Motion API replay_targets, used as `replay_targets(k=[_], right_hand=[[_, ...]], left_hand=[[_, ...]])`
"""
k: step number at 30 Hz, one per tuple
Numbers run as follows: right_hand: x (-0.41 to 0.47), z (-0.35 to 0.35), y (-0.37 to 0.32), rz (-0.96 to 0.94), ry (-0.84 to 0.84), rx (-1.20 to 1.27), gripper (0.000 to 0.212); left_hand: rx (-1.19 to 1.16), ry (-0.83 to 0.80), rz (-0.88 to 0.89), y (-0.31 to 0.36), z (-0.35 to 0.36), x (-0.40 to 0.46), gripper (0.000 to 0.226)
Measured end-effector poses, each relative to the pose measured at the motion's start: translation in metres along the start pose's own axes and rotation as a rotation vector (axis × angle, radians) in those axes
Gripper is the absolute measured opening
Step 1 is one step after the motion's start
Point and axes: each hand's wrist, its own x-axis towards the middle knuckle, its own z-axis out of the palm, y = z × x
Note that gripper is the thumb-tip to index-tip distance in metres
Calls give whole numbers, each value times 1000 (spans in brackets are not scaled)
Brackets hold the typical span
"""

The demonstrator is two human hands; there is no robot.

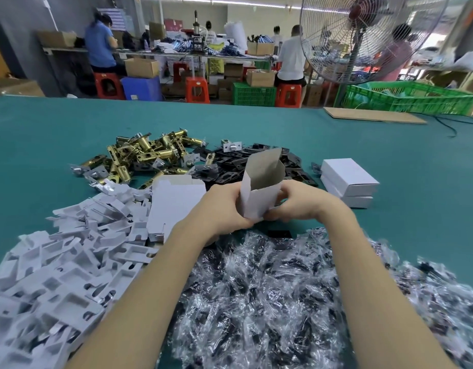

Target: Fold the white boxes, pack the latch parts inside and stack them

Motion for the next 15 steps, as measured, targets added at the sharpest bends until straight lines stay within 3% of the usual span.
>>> replay_targets(k=[6,10,15], right_hand=[[-1,-3,4,-80,-6,105,31],[-6,-9,2,-100,-9,303,41],[-9,-16,0,-54,26,405,39]], left_hand=[[-45,-23,16,5,-4,1,49],[-229,-28,-37,8,-11,4,53],[-608,1,-228,17,-3,9,47]])
